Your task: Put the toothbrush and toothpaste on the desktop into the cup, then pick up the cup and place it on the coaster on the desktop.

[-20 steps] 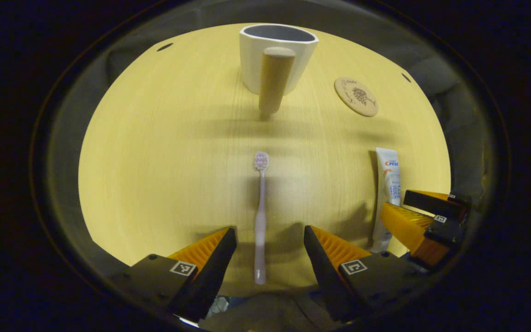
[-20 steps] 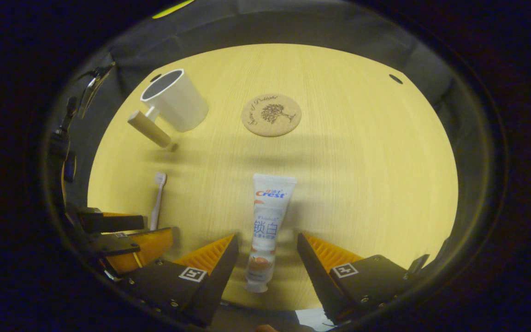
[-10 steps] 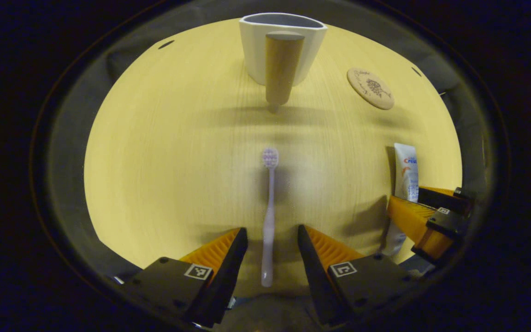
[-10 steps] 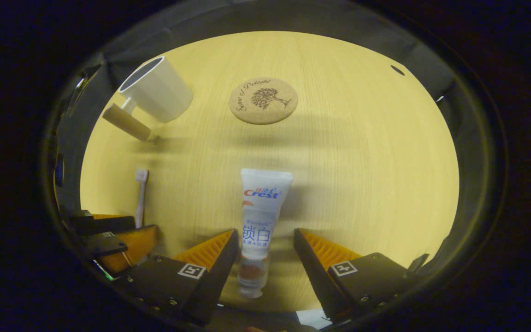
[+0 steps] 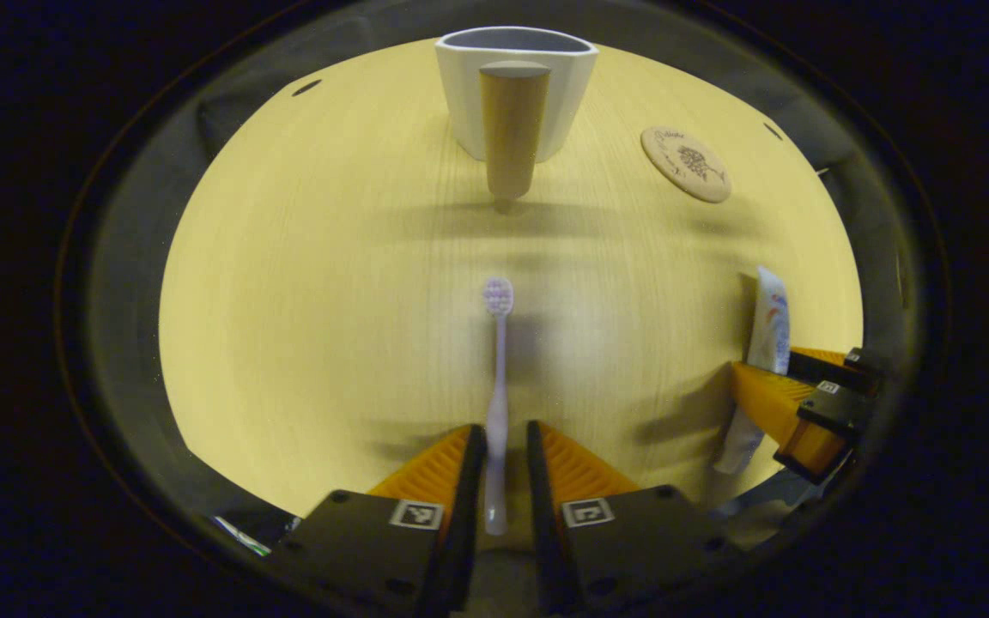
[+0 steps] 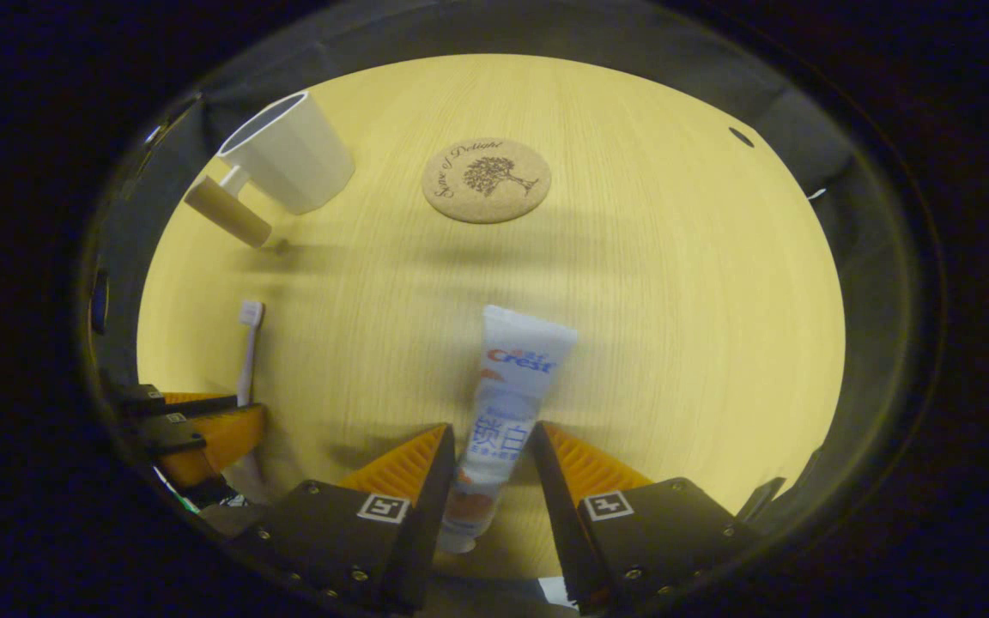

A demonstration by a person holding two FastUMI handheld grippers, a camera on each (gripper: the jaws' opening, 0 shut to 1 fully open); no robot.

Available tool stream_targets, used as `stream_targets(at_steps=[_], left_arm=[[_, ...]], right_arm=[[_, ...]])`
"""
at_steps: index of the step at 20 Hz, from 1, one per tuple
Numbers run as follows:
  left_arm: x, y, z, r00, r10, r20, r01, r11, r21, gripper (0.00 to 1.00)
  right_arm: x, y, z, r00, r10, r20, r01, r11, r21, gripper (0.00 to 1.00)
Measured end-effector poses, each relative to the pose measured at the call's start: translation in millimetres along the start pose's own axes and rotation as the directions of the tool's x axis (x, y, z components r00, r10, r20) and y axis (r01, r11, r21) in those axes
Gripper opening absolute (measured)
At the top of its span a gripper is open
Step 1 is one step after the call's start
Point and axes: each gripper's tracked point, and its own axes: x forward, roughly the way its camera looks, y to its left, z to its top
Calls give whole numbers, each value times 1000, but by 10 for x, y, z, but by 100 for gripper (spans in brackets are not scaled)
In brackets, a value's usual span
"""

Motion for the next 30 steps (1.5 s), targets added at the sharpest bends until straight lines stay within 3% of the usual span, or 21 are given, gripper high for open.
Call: stream_targets(at_steps=[1,2,3,4,5,6,7,9,10,11,12,15,16,19,30], left_arm=[[4,-3,-6,1000,-1,-2,1,1000,13,33],[0,-16,15,1000,0,7,0,1000,6,27],[0,-23,1,1000,-1,8,1,1000,8,34],[-2,-14,4,1000,-6,12,6,1000,18,27],[-15,-17,12,1000,-8,15,7,1000,19,27],[-14,-5,25,1000,-6,22,5,1000,13,27],[-24,-9,36,999,-11,32,10,1000,13,19],[-36,-1,28,999,-16,50,15,1000,19,17],[-39,-10,16,998,-24,60,23,1000,21,17],[-54,-13,25,997,-31,76,29,999,25,19],[-49,-13,34,995,-39,90,37,999,23,13],[-54,6,48,992,-49,120,47,999,18,16],[-75,-1,66,989,-54,137,53,998,14,10],[-205,18,140,977,-53,206,50,999,21,10],[-710,201,422,908,-59,414,68,998,-6,10]], right_arm=[[-30,-24,19,1000,-4,11,4,1000,7,59],[-26,-26,19,1000,2,4,-2,999,35,41],[-4,-13,-19,1000,8,3,-8,1000,27,41],[0,-40,-23,1000,6,7,-6,1000,18,41],[-27,-81,26,1000,-12,29,10,999,45,41],[-27,-57,13,1000,9,15,-10,999,50,25],[-17,-59,-17,999,22,32,-23,998,55,26],[-32,-69,8,998,39,51,-43,996,74,25],[-64,-122,12,996,53,67,-59,994,96,17],[-32,-64,8,995,67,72,-73,993,95,17],[-33,-69,6,995,73,74,-81,992,101,17],[-50,-55,15,991,97,91,-106,989,100,17],[-68,-48,25,989,108,103,-118,988,97,17],[-176,18,74,977,146,157,-162,982,94,16],[-698,160,305,913,194,359,-217,976,24,16]])
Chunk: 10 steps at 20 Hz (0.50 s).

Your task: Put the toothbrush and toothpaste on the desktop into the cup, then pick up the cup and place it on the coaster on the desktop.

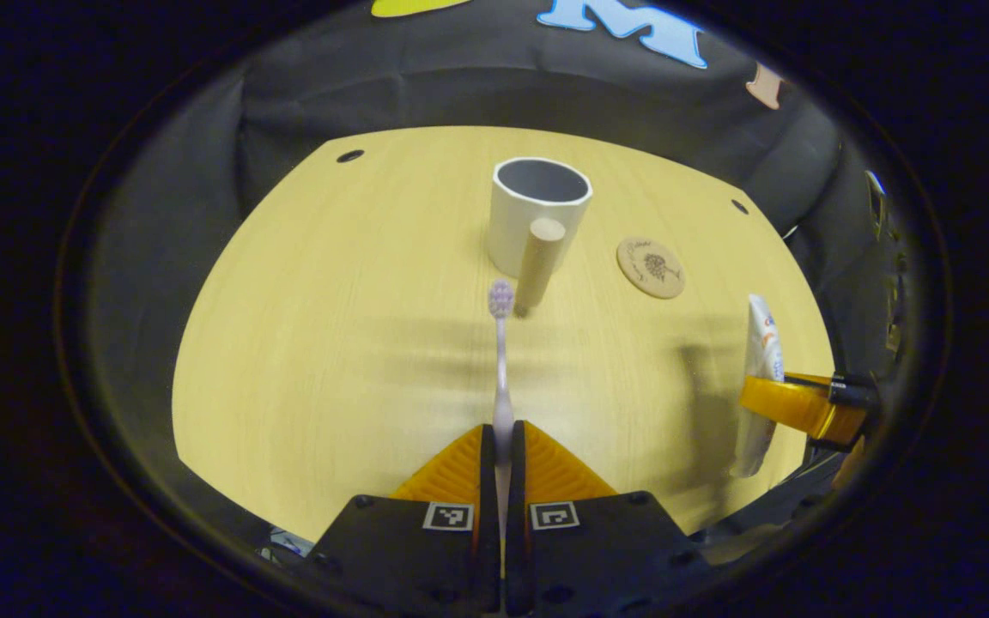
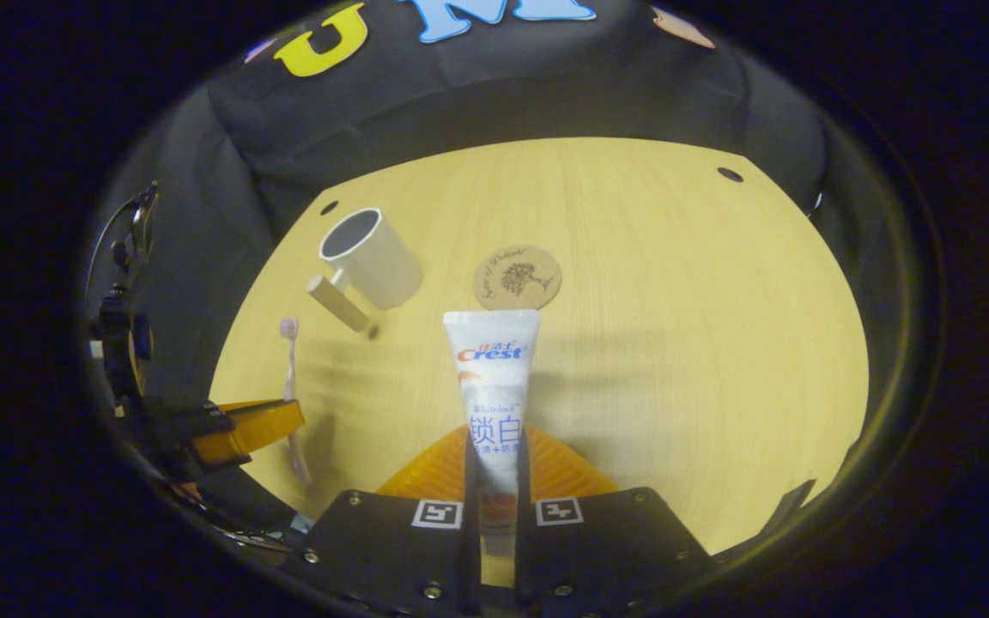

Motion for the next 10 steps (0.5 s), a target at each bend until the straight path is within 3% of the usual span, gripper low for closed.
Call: stream_targets(at_steps=[6,10], left_arm=[[-80,52,324,994,-7,110,7,1000,0,10],[-236,144,711,973,13,229,-18,1000,21,10]], right_arm=[[-139,293,338,990,68,127,-63,997,-43,17],[-236,456,640,968,108,227,-90,992,-88,16]])
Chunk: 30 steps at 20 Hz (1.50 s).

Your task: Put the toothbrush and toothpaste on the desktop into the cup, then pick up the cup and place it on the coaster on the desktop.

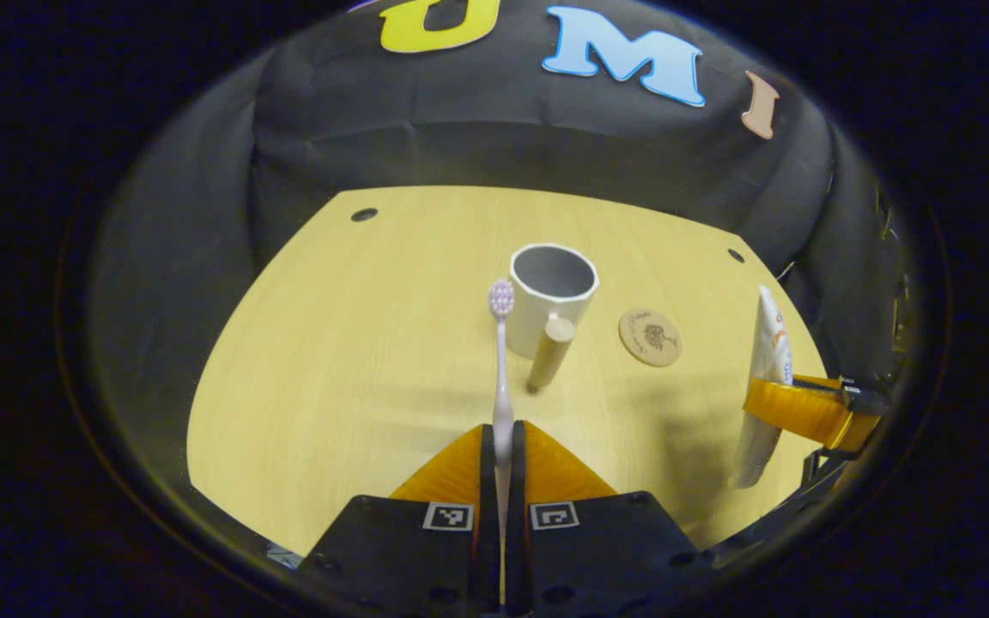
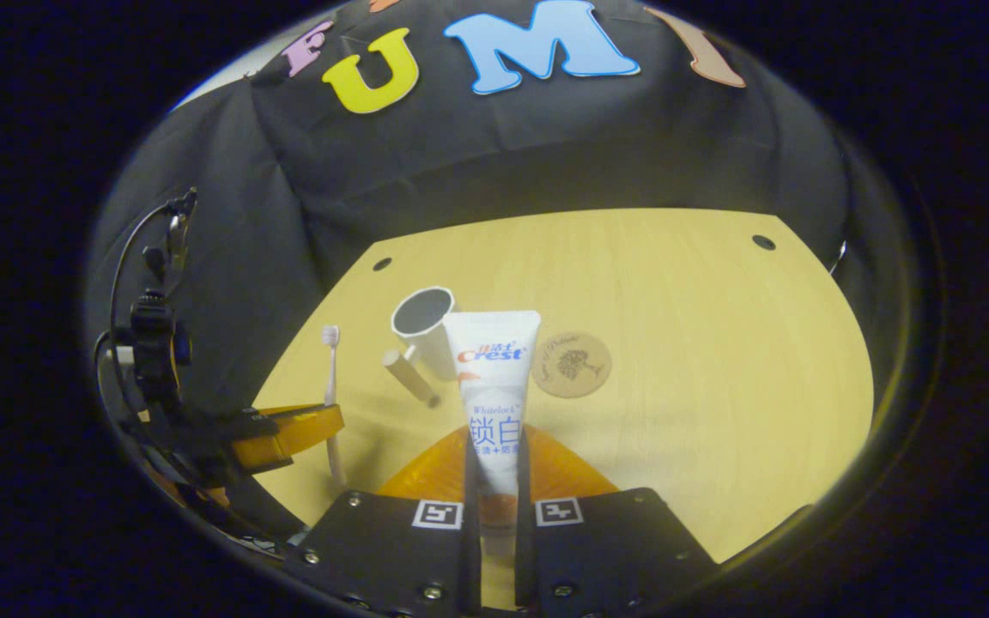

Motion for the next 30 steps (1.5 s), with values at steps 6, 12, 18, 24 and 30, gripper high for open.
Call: stream_targets(at_steps=[6,12,18,24,30], left_arm=[[-19,108,584,989,-1,150,0,1000,7,10],[-66,108,1082,946,-32,323,41,999,-22,10],[9,97,1602,873,-65,483,110,992,-67,9],[189,-91,2042,780,-131,611,203,978,-49,9],[623,-377,2039,778,-225,586,289,957,-17,9]], right_arm=[[34,160,346,996,19,87,-14,998,-58,16],[37,343,568,986,46,158,-31,995,-97,16],[83,370,582,984,36,172,-18,994,-104,16],[88,308,597,983,-3,181,19,996,-87,19],[158,232,516,987,-47,154,57,997,-59,16]])
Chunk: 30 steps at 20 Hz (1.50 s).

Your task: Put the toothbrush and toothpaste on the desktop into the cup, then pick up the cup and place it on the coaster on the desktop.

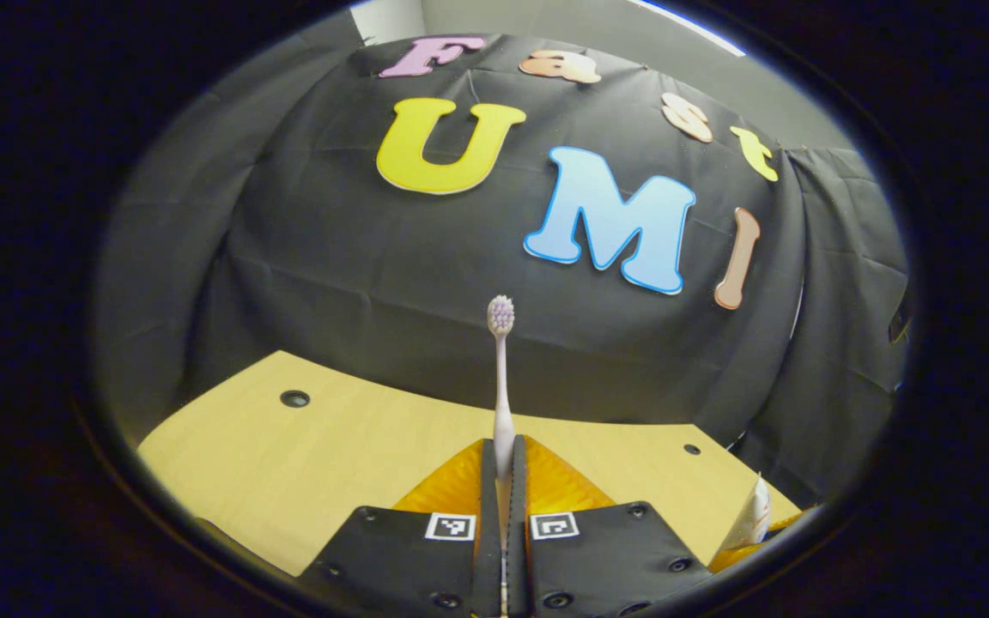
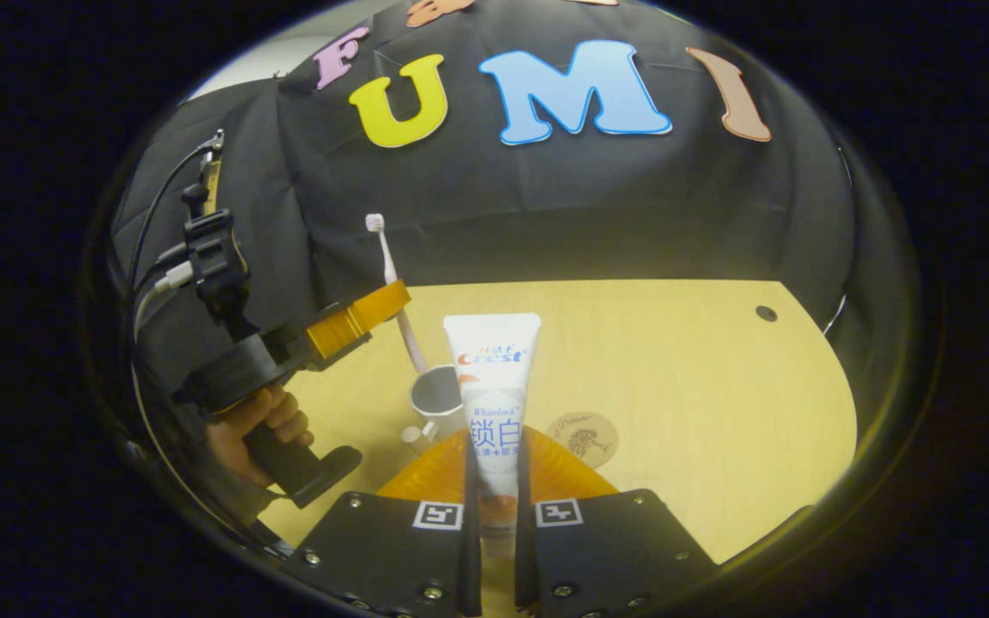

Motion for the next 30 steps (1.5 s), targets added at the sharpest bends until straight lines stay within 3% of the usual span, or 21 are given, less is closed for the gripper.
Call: stream_targets(at_steps=[6,7,9,10,11,12,19,22,24,26,29,30], left_arm=[[117,73,-520,992,-4,-128,4,1000,-2,10],[115,102,-571,990,1,-144,-1,1000,-1,17],[119,145,-661,985,11,-175,-13,1000,-12,19],[101,128,-681,983,4,-183,-8,1000,-23,13],[80,133,-678,982,3,-188,-9,999,-30,15],[80,142,-675,982,-2,-190,-6,999,-39,15],[-89,67,-694,971,-53,-232,39,997,-64,43],[-206,39,-677,969,-64,-240,50,997,-65,64],[-289,58,-643,968,-65,-242,52,997,-61,65],[-370,96,-618,968,-56,-243,44,997,-56,79],[-510,153,-638,966,-46,-254,31,998,-63,80],[-544,165,-641,965,-47,-257,31,997,-68,75]], right_arm=[[58,-7,-8,1000,0,-11,1,1000,21,16],[76,2,2,1000,5,-14,-5,1000,28,16],[94,15,48,1000,13,-9,-12,999,33,16],[114,14,55,1000,13,-6,-12,1000,28,16],[125,16,63,1000,12,-6,-11,1000,18,19],[136,26,73,1000,13,-6,-13,1000,6,16],[309,172,280,998,56,27,-56,998,-25,16],[426,239,422,996,78,54,-76,996,-36,16],[510,290,519,993,90,73,-87,995,-43,16],[606,350,607,990,105,89,-101,994,-44,16],[746,441,759,985,120,121,-115,992,-44,16],[804,478,807,982,129,135,-123,991,-49,16]])
